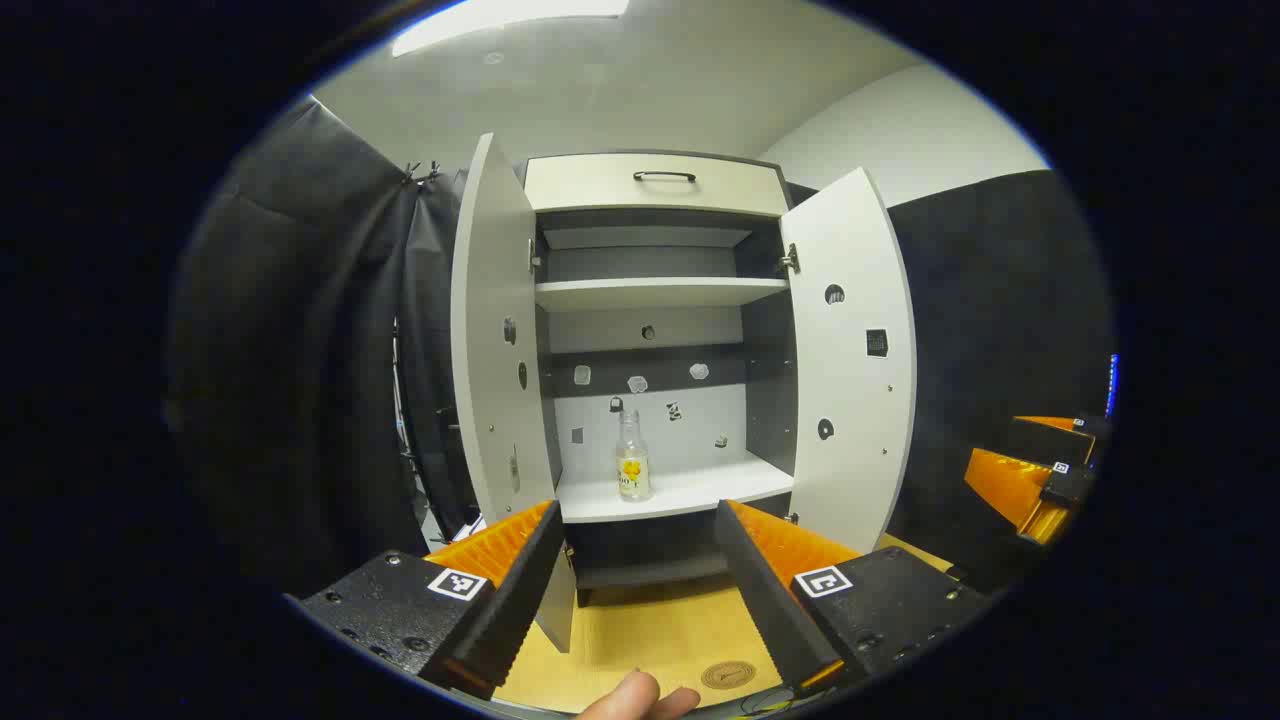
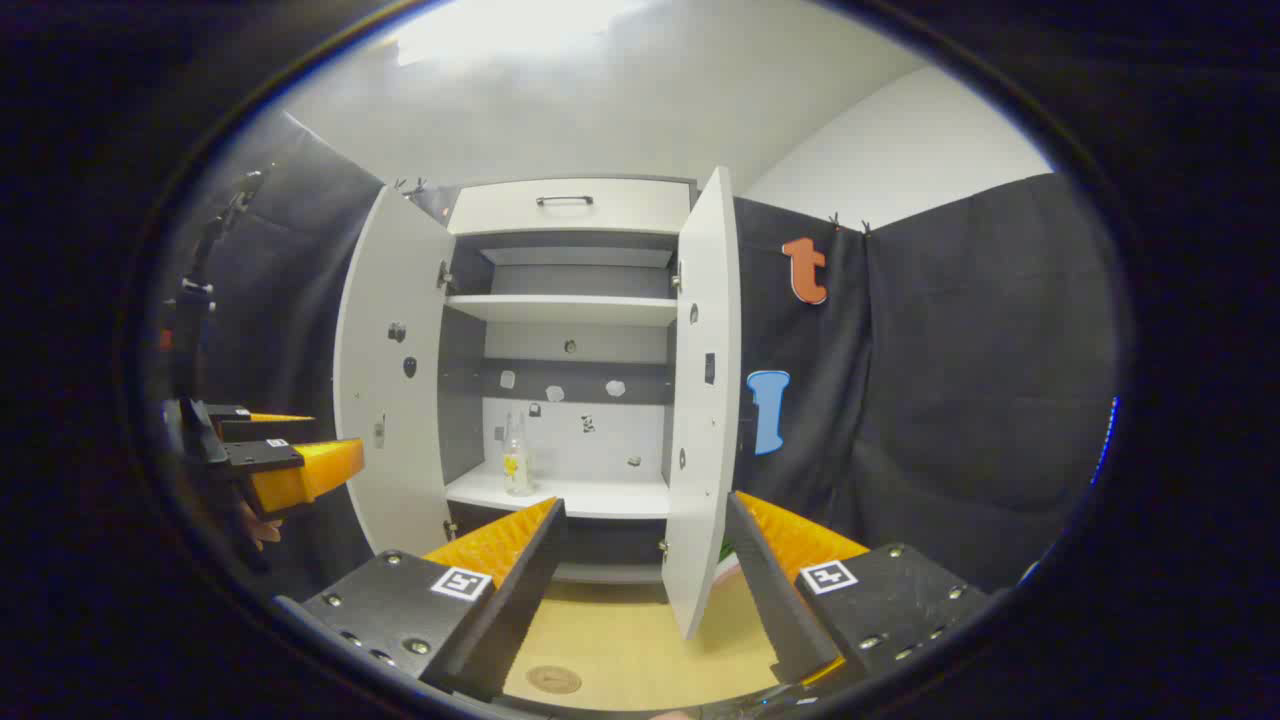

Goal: Grasp the bottle in the cabinet with the left hand and place it on the coaster, then close the right door with the right hand and the left door with the left hand.

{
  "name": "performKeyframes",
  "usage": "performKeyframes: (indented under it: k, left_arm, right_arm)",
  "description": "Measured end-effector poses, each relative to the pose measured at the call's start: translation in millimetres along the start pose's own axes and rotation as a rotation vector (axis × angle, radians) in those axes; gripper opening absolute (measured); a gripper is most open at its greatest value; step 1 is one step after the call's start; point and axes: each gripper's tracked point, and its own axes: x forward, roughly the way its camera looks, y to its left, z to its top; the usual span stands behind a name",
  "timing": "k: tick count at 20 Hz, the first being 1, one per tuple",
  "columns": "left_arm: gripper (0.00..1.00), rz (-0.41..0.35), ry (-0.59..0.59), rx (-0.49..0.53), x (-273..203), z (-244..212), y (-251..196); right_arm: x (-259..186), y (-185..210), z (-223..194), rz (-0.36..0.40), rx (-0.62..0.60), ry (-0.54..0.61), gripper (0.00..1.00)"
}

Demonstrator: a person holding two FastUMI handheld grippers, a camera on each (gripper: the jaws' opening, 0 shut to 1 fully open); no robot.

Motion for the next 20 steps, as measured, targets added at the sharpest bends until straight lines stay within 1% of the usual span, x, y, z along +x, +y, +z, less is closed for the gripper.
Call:
performKeyframes:
  k: [2,3,4,5,6,7,8,9,10,11,12,13,16,18,20]
  left_arm:
    - [0.96,0.009,-0.002,0.01,-4.2,1.3,-1.6]
    - [0.99,0.011,-0.006,0.012,-5.2,2.5,-3.1]
    - [0.98,0.015,-0.005,0.012,-5.3,1.7,-4.6]
    - [0.98,0.019,0.0,0.008,-5.5,0.5,-5.2]
    - [0.99,0.019,0.009,0.0,-5.7,-2.2,-6.5]
    - [0.98,0.016,0.029,-0.008,-4.9,-5.5,-6.9]
    - [0.98,0.02,0.037,-0.011,-3.4,-7.9,-5.5]
    - [1.0,0.032,0.028,-0.018,0.5,-5.5,-1.4]
    - [1.0,0.041,0.015,-0.019,4.9,-3.9,1.7]
    - [0.98,0.043,0.014,-0.01,10.1,-4.3,4.2]
    - [0.99,0.05,0.019,0.004,14.5,-8.8,7.2]
    - [0.98,0.054,0.02,0.01,21.4,-10.3,10.0]
    - [0.98,0.04,0.02,-0.004,46.1,-16.4,10.1]
    - [0.98,0.036,0.019,-0.009,68.6,-19.4,12.6]
    - [0.98,0.044,0.007,-0.03,96.7,-21.4,15.4]
  right_arm:
    - [-4.6,0.9,2.5,0.023,-0.001,-0.009,0.94]
    - [-6.3,-2.5,3.3,0.027,-0.014,-0.016,0.93]
    - [-6.1,-5.3,3.9,0.024,-0.03,-0.019,0.96]
    - [-6.1,-9.1,3.0,0.019,-0.036,-0.016,0.93]
    - [-6.7,-11.4,2.7,0.011,-0.02,-0.009,0.96]
    - [-6.7,-11.4,6.9,0.008,0.011,-0.019,0.97]
    - [-6.8,-11.8,14.0,0.01,0.031,-0.037,0.97]
    - [-4.5,-14.2,21.2,0.011,0.036,-0.053,0.94]
    - [-1.8,-13.3,24.9,0.021,0.037,-0.063,0.96]
    - [0.5,-8.9,26.9,0.035,0.037,-0.071,0.94]
    - [4.6,-4.7,28.5,0.049,0.034,-0.076,0.96]
    - [8.5,-2.2,27.2,0.058,0.029,-0.078,0.96]
    - [25.5,2.4,21.1,0.055,0.002,-0.076,0.96]
    - [40.7,7.8,13.4,0.062,-0.01,-0.063,0.96]
    - [56.9,8.5,9.8,0.054,-0.019,-0.057,0.96]
